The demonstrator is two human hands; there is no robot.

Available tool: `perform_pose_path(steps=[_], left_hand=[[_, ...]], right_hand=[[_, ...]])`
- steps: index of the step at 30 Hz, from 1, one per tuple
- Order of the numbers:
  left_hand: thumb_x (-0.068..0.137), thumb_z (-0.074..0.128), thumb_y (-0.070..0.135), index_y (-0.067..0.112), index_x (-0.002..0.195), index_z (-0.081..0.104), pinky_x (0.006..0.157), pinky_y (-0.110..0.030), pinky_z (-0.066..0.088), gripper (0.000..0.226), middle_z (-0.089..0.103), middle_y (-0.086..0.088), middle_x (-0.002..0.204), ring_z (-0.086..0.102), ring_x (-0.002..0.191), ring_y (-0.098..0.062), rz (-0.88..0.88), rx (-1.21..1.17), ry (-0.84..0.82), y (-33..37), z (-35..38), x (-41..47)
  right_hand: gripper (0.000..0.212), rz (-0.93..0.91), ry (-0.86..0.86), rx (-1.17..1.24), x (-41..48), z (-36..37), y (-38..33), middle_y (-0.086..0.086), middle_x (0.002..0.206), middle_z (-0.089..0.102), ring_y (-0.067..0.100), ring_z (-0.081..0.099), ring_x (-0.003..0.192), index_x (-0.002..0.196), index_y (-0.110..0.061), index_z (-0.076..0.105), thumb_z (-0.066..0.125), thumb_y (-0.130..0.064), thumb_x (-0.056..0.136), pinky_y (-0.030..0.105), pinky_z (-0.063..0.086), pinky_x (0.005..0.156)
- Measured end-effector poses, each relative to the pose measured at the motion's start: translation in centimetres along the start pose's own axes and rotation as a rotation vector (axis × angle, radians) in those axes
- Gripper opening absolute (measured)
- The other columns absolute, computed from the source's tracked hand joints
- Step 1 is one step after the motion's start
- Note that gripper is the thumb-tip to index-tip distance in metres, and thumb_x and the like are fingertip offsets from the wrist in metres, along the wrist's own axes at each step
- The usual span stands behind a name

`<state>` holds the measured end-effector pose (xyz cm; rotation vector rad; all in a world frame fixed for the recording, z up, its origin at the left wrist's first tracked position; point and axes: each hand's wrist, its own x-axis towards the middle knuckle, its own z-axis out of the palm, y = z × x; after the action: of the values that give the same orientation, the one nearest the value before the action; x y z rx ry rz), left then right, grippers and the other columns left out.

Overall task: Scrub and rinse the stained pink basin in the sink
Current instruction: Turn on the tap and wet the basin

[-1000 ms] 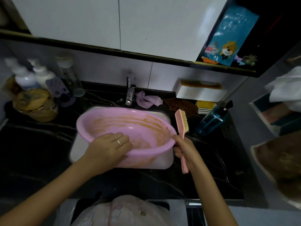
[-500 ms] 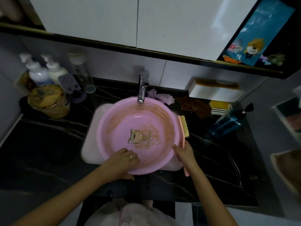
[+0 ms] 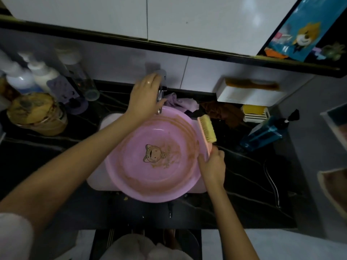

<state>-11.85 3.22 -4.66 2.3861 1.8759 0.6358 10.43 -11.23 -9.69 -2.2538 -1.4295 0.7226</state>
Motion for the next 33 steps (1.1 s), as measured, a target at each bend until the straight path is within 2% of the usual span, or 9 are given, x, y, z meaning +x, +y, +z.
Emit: perform_pose_path(steps=[2,6,11,15,18,20,24,29,33], left_hand=[[0.080,0.069,0.021,-0.001,0.115,0.057,0.081,-0.041,0.044,0.043,0.059,-0.018,0.116,0.057,0.104,-0.037,-0.001,0.074,-0.006,0.3,0.4,2.4],[0.056,0.072,0.000,-0.006,0.082,0.063,0.053,-0.034,0.047,0.028,0.063,-0.020,0.076,0.061,0.064,-0.036,0.050,0.151,0.007,0.4,0.6,4.2],[0.070,0.058,0.010,0.002,0.081,0.066,0.063,-0.037,0.047,0.016,0.065,-0.016,0.082,0.061,0.074,-0.035,0.036,0.044,0.021,-0.6,0.0,5.5],[0.069,0.063,0.017,0.005,0.086,0.069,0.069,-0.036,0.047,0.022,0.065,-0.014,0.086,0.060,0.082,-0.034,0.003,-0.100,0.045,-1.0,-0.4,6.6],[0.058,0.083,0.039,0.005,0.111,0.056,0.081,-0.035,0.043,0.068,0.057,-0.014,0.108,0.053,0.103,-0.031,-0.062,-0.206,-0.016,-1.4,0.1,5.4],[0.059,0.083,0.047,0.007,0.123,0.049,0.094,-0.037,0.038,0.083,0.046,-0.015,0.123,0.045,0.118,-0.030,-0.102,-0.297,0.061,-1.8,0.8,3.6],[0.081,0.062,0.040,0.003,0.108,0.055,0.090,-0.032,0.041,0.046,0.048,-0.016,0.112,0.050,0.106,-0.027,-0.146,-0.490,0.261,-2.5,1.6,1.2],[0.085,0.056,0.035,0.006,0.100,0.061,0.085,-0.024,0.039,0.033,0.052,-0.012,0.106,0.052,0.099,-0.020,-0.175,-0.539,0.235,-3.3,1.9,1.3],[0.087,0.059,0.024,0.006,0.100,0.065,0.084,-0.014,0.039,0.022,0.048,-0.002,0.103,0.051,0.094,-0.009,-0.093,-0.622,0.253,-2.4,1.5,2.4]], right_hand=[[0.043,-0.026,-0.013,-0.013,-0.1,0.2,-0.4,0.013,0.122,0.041,0.033,0.059,0.093,0.128,-0.008,0.044,0.055,-0.027,0.091,0.034,0.048,0.070],[0.040,-0.050,-0.039,-0.011,-0.2,0.4,-0.7,0.012,0.122,0.042,0.031,0.059,0.091,0.127,-0.007,0.047,0.053,-0.026,0.092,0.034,0.049,0.072],[0.038,-0.043,-0.043,-0.014,-0.1,-0.2,-0.3,0.011,0.120,0.044,0.029,0.059,0.092,0.125,-0.008,0.049,0.053,-0.026,0.091,0.033,0.049,0.073],[0.037,-0.037,-0.043,0.004,0.0,-0.6,-0.3,0.011,0.119,0.046,0.026,0.059,0.091,0.124,-0.007,0.051,0.054,-0.024,0.091,0.030,0.047,0.071],[0.036,-0.048,-0.048,-0.001,0.2,-0.7,-0.6,0.011,0.118,0.046,0.024,0.059,0.090,0.123,-0.007,0.051,0.054,-0.023,0.091,0.029,0.045,0.068],[0.036,-0.055,-0.053,-0.009,0.4,-0.6,-0.8,0.010,0.118,0.046,0.024,0.059,0.090,0.123,-0.007,0.051,0.054,-0.024,0.091,0.028,0.044,0.067],[0.034,-0.064,-0.060,0.005,0.6,-0.4,-1.0,0.011,0.116,0.047,0.025,0.059,0.089,0.119,-0.007,0.053,0.056,-0.024,0.090,0.030,0.046,0.068],[0.031,-0.049,-0.063,0.031,0.8,-0.1,-1.2,0.009,0.116,0.048,0.020,0.056,0.086,0.118,-0.008,0.053,0.056,-0.023,0.090,0.035,0.051,0.073],[0.032,-0.039,-0.070,0.036,0.7,0.2,-0.9,0.010,0.115,0.047,0.019,0.053,0.084,0.119,-0.008,0.052,0.055,-0.023,0.091,0.032,0.048,0.071]])
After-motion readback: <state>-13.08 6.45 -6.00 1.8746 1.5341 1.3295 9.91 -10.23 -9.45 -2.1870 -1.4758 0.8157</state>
